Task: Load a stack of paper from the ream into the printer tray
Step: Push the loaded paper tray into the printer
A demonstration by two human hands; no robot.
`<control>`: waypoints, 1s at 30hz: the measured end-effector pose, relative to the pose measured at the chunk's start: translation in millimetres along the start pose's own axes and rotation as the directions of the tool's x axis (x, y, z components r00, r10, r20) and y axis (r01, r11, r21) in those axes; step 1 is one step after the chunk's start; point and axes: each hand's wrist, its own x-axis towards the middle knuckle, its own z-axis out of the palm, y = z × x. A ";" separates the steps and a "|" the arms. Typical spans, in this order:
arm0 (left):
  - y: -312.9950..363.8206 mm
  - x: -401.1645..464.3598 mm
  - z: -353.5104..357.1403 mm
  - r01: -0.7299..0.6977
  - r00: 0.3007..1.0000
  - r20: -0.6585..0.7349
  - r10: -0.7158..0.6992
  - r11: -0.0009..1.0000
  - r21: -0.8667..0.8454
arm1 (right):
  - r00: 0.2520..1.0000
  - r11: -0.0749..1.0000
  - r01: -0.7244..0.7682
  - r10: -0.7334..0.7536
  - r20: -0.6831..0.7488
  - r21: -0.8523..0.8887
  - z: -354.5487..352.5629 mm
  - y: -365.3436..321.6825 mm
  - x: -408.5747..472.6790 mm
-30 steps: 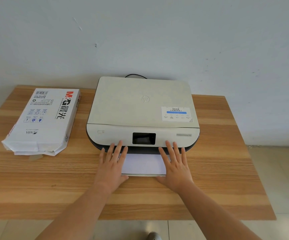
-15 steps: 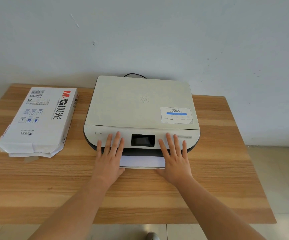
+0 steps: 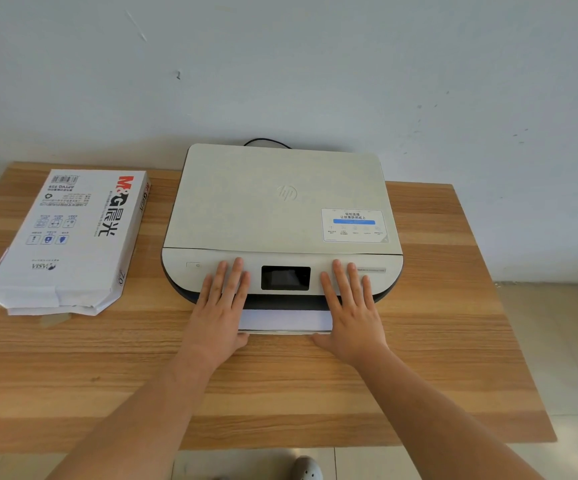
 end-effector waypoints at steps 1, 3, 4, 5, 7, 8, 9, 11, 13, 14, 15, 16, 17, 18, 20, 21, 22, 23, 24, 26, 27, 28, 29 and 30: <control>-0.2 0.1 0.2 0.001 1.000 0.000 -0.001 1.000 0.001 | 1.000 1.000 0.000 0.000 0.001 -0.006 0.2 -0.3 0.2; -0.6 0.0 0.6 0.005 1.000 -0.003 -0.005 1.000 -0.001 | 1.000 1.000 0.000 0.000 0.002 -0.021 1.2 -0.5 0.7; -0.5 0.2 0.9 0.004 1.000 -0.003 -0.004 1.000 0.000 | 1.000 1.000 -0.001 0.001 0.002 -0.026 1.9 -0.5 1.0; -0.3 0.3 1.1 0.004 1.000 -0.003 -0.004 1.000 0.005 | 1.000 1.000 -0.002 0.002 0.002 -0.031 2.4 -0.6 1.2; 0.0 0.4 1.7 0.005 1.000 -0.008 -0.004 1.000 0.009 | 1.000 0.999 -0.005 0.005 -0.001 -0.039 3.6 -0.8 1.5; 0.0 0.5 2.2 0.006 1.000 -0.014 -0.006 1.000 0.010 | 1.000 0.999 -0.008 0.008 -0.007 -0.038 4.3 -0.8 1.6; 0.2 0.6 2.6 0.007 1.000 -0.017 -0.007 1.000 0.010 | 1.000 0.999 -0.011 0.011 -0.012 -0.036 4.8 -0.8 1.7; 0.5 0.9 3.9 0.007 1.000 -0.019 -0.007 1.000 0.009 | 1.000 0.999 -0.015 0.015 -0.018 -0.034 5.9 -0.9 1.9; 0.1 1.6 5.3 0.005 1.000 -0.023 -0.005 1.000 0.012 | 1.000 0.999 -0.017 0.017 -0.025 -0.029 6.7 -0.9 2.1; -0.1 2.2 5.9 0.005 1.000 -0.028 -0.004 1.000 0.014 | 0.999 0.999 -0.019 0.019 -0.027 -0.026 7.1 -1.0 2.3; -0.4 2.6 6.8 0.004 0.999 -0.035 -0.003 1.000 0.014 | 0.999 0.999 -0.022 0.021 -0.027 -0.025 7.3 -0.9 2.5; -0.4 2.8 7.6 0.003 0.999 -0.043 -0.002 1.000 0.014 | 0.999 0.999 -0.025 0.024 -0.029 -0.022 7.6 -0.7 2.7; -0.3 2.9 8.1 0.001 0.999 -0.051 0.000 1.000 0.015 | 0.999 0.999 -0.028 0.028 -0.032 -0.018 8.0 -0.4 2.8; -0.1 2.8 8.7 0.001 0.998 -0.056 0.000 1.000 0.017 | 0.999 0.999 -0.031 0.030 -0.037 -0.013 8.5 -0.2 2.8; 0.4 2.5 9.5 0.004 0.998 -0.063 -0.002 1.000 0.023 | 0.998 0.999 -0.034 0.034 -0.047 -0.004 9.4 -0.1 2.7; 0.3 2.5 10.1 0.003 0.998 -0.069 -0.001 1.000 0.028 | 0.998 0.999 -0.034 0.034 -0.053 0.000 9.8 -0.1 2.8; 0.0 2.7 10.5 0.001 0.997 -0.075 0.001 1.000 0.030 | 0.998 0.999 -0.034 0.034 -0.059 0.003 10.3 0.0 2.9; -0.6 3.0 11.2 -0.002 0.997 -0.081 0.005 1.000 0.028 | 0.997 0.999 -0.035 0.035 -0.065 0.005 10.6 0.0 2.8; -1.5 3.6 12.0 -0.006 0.996 -0.088 0.008 1.000 0.025 | 0.997 0.999 -0.035 0.036 -0.071 0.008 11.2 0.0 3.1; -3.5 4.4 14.1 -0.011 0.995 -0.099 0.013 1.000 0.021 | 0.996 0.999 -0.038 0.039 -0.085 0.016 12.4 -0.1 3.7; -4.2 4.7 14.8 -0.013 0.995 -0.102 0.015 1.000 0.021 | 0.995 0.999 -0.039 0.041 -0.093 0.019 13.3 -0.2 4.0; -4.2 4.9 15.8 -0.014 0.994 -0.106 0.016 1.000 0.022 | 0.994 0.999 -0.040 0.042 -0.103 0.022 14.3 -0.4 4.3; -4.1 5.1 16.9 -0.014 0.994 -0.109 0.017 1.000 0.024 | 0.993 0.999 -0.040 0.042 -0.113 0.024 15.4 -0.7 4.7; -3.7 5.3 17.7 -0.013 0.994 -0.112 0.015 1.000 0.022 | 0.992 0.999 -0.039 0.042 -0.123 0.023 16.5 -1.2 5.1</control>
